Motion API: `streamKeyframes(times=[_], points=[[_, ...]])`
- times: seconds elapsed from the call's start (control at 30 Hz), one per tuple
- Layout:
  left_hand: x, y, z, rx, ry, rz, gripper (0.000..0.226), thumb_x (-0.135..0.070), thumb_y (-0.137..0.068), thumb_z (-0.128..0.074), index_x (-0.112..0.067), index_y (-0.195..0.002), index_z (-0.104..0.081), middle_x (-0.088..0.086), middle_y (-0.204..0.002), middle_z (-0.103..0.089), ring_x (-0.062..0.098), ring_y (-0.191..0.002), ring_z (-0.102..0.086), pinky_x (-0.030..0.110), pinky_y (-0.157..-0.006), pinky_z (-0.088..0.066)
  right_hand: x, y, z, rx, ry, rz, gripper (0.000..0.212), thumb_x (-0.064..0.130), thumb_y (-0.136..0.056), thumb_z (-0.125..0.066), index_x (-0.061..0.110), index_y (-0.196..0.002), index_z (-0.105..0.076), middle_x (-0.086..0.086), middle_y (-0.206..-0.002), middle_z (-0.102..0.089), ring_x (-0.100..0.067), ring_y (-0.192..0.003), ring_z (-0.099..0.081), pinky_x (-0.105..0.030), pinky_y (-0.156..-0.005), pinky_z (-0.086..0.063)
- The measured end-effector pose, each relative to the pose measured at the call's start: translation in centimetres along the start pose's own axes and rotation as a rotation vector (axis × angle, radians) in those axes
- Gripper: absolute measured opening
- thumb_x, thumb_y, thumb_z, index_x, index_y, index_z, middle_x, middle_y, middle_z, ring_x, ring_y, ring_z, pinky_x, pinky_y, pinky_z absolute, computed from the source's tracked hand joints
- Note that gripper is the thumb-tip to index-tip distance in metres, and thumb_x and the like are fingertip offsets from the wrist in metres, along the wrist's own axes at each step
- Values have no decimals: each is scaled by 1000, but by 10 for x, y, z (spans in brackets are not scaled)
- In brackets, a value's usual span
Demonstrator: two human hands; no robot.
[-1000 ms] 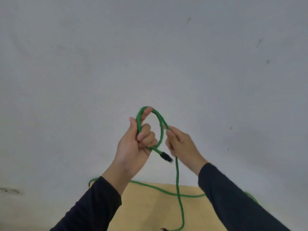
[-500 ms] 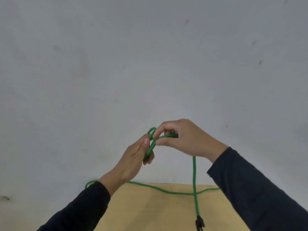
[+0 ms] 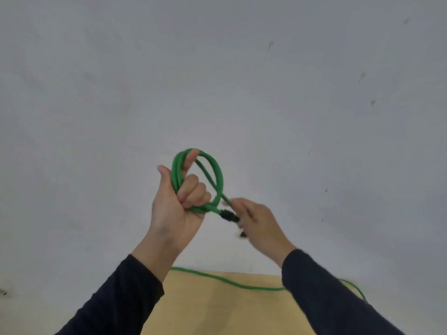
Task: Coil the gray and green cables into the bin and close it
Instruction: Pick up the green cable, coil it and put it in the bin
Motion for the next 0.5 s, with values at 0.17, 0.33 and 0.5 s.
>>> streamKeyframes(times=[0.17, 0.33, 0.5], points=[[-20, -20, 26, -224, -559, -179, 60, -60, -91, -14, -27, -107, -62, -10, -45, -23, 8, -44, -21, 20, -52, -25, 28, 36, -44, 222, 215, 166, 24, 26, -97, -40, 15, -114, -53, 4, -64, -50, -12, -55, -43, -28, -57, -38], [5, -4, 38, -94, -1194, -155, 53, -54, -93, -16, -32, -111, -60, -9, -52, -34, 5, -47, -34, 14, -49, -33, 68, 30, -27, 248, 322, 340, 22, 22, -94, -47, 16, -110, -59, 1, -92, -65, -8, -74, -50, -22, -71, -42], [31, 8, 38, 75, -1151, 33, 61, -55, -95, -18, -15, -68, -55, -8, -52, -47, 14, -51, -42, 31, -55, -39, 81, 10, 6, 307, 319, 399, 9, 15, -85, -61, 15, -91, -68, 5, -83, -69, -1, -76, -58, -14, -73, -44]])
Point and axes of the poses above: each hand's wrist, its own y-axis away from the middle knuckle, its own z-axis out of the back of the hand, x = y × z, the point moved 5 cm from there along -y, towards the middle knuckle
